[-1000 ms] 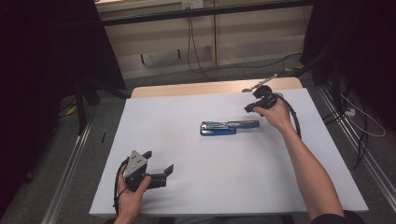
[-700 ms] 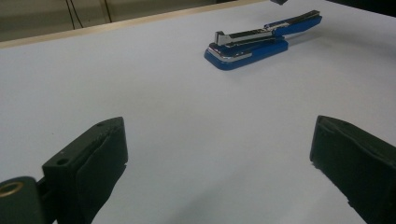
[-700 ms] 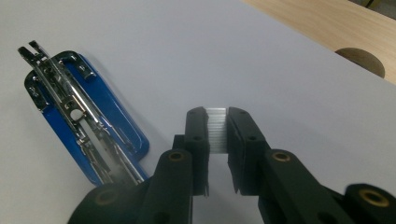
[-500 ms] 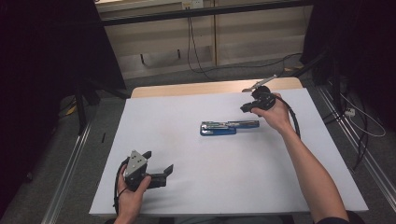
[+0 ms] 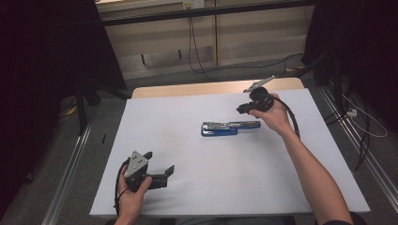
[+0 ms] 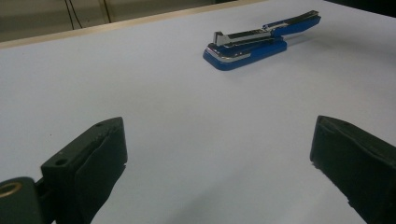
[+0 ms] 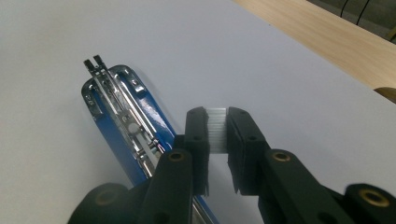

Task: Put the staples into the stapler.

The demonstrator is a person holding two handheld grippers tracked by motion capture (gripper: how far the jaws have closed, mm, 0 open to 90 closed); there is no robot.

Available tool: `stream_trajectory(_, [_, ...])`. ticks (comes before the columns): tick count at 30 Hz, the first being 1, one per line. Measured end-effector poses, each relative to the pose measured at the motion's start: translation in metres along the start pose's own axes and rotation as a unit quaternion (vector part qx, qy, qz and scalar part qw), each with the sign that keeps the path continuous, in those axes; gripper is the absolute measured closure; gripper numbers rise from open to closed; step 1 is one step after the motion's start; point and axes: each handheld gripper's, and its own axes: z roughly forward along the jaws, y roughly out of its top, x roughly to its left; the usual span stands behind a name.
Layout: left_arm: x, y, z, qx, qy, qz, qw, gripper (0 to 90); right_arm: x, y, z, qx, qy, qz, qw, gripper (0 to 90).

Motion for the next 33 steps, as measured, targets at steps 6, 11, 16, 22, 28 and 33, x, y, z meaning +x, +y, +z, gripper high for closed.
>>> stream_trajectory(6, [0.0,0.0,0.0,0.0,0.001,-0.001,1.0,4.0,0.007,0.002,0.002,-0.003,0.01,-0.009,0.9999,79.4])
stream_trajectory(11, [0.0,0.0,-0.001,0.0,0.002,0.002,1.0,4.1,0.013,0.004,0.005,-0.004,0.019,-0.019,0.9996,79.4])
stream_trajectory(16, [0.0,0.0,-0.001,0.0,0.001,0.001,1.0,4.0,0.018,0.006,0.006,-0.006,0.03,-0.028,0.9991,79.4])
stream_trajectory(22, [0.0,0.0,-0.001,0.0,0.001,0.001,1.0,4.0,0.025,0.008,0.009,-0.004,0.04,-0.039,0.9984,79.4])
stream_trajectory(28, [0.0,0.0,-0.001,-0.001,0.0,0.001,1.0,4.0,0.031,0.01,0.012,-0.007,0.049,-0.055,0.9973,79.4])
stream_trajectory(33, [0.0,0.0,0.0,0.0,-0.003,-0.004,1.0,4.0,0.033,0.011,0.015,-0.007,0.057,-0.057,0.9967,79.4])
